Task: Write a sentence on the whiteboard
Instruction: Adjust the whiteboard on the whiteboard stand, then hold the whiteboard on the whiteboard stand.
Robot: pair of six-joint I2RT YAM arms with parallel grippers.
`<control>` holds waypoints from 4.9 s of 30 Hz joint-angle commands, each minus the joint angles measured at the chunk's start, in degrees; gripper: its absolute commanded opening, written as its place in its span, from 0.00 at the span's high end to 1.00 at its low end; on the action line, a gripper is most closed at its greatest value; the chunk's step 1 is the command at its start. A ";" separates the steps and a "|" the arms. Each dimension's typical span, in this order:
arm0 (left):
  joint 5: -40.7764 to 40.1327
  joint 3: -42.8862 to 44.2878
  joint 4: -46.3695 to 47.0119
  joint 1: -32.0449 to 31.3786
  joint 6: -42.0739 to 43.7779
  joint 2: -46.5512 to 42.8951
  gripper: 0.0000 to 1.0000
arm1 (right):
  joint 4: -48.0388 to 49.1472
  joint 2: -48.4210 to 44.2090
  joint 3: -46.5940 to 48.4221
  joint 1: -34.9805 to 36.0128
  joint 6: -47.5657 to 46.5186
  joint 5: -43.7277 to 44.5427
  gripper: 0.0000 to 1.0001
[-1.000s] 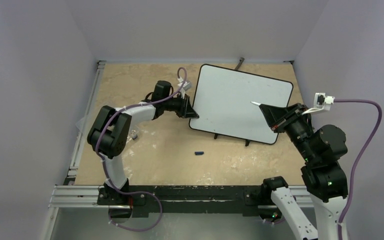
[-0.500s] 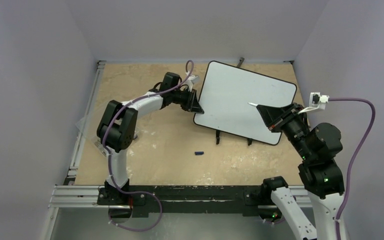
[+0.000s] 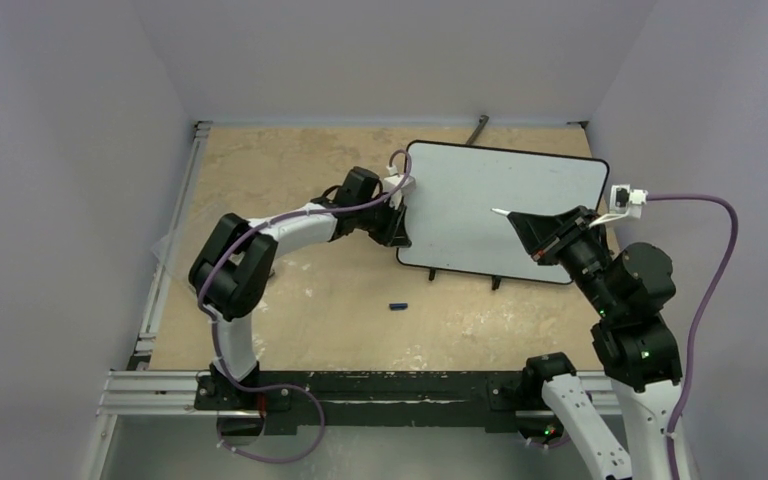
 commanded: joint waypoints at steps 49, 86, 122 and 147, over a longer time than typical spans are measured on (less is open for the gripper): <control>-22.06 -25.66 -1.82 -4.84 -9.87 -16.74 0.93 | 4.33 -1.71 -4.97 -0.03 2.12 -1.68 1.00; -24.26 -27.45 -3.90 -6.65 -10.86 -20.45 0.60 | 5.41 -0.93 -6.10 -0.05 2.01 -1.62 1.00; -25.23 -3.12 -23.35 -4.10 -3.17 -37.59 0.27 | 6.19 -1.74 -7.95 -0.05 0.28 -0.45 1.00; 24.16 58.74 -33.33 19.22 -4.63 14.64 0.26 | 0.04 -3.52 -6.04 0.00 -3.52 -1.74 1.00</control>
